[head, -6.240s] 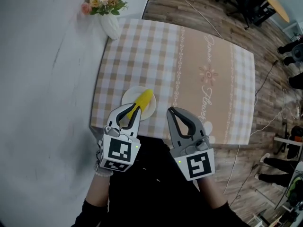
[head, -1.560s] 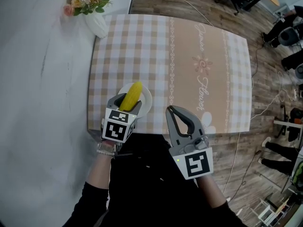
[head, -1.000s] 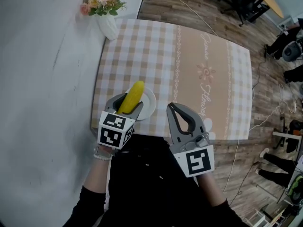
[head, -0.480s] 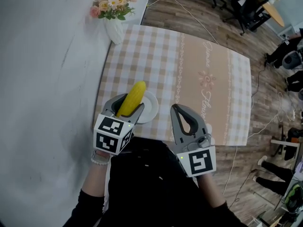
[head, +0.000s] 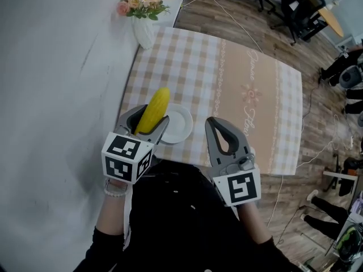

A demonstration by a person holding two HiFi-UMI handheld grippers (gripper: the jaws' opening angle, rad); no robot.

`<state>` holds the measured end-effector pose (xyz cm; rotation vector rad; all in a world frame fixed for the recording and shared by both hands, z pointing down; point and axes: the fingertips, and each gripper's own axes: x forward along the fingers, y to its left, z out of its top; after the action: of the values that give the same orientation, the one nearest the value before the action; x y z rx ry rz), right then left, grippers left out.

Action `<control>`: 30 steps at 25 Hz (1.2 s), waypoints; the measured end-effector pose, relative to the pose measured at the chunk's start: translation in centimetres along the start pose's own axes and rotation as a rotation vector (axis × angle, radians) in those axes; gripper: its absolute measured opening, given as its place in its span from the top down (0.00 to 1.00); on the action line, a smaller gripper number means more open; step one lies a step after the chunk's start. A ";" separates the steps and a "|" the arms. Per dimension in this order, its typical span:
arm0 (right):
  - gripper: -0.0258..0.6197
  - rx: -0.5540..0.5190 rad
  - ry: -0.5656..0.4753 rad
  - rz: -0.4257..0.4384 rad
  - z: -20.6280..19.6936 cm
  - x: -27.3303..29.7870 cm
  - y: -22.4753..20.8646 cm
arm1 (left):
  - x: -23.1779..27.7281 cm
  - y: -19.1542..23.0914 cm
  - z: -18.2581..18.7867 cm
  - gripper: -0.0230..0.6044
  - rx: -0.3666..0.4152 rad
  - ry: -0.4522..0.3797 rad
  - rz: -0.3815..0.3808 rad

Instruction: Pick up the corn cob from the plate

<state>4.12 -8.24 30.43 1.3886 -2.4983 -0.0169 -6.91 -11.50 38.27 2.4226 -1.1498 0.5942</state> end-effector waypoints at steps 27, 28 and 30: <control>0.89 -0.009 -0.008 0.020 0.2 0.2 0.3 | -2.9 -0.5 1.9 0.56 0.006 -0.059 0.020; 0.89 -0.007 -0.007 0.021 0.2 0.2 0.3 | -3.0 -0.5 1.9 0.56 0.008 -0.061 0.022; 0.89 -0.007 -0.007 0.023 0.2 0.3 0.4 | -3.1 -0.3 1.9 0.56 0.011 -0.063 0.028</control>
<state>3.65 -8.29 30.35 1.3587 -2.5175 -0.0253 -8.02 -10.33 35.02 2.4546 -1.2100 0.5374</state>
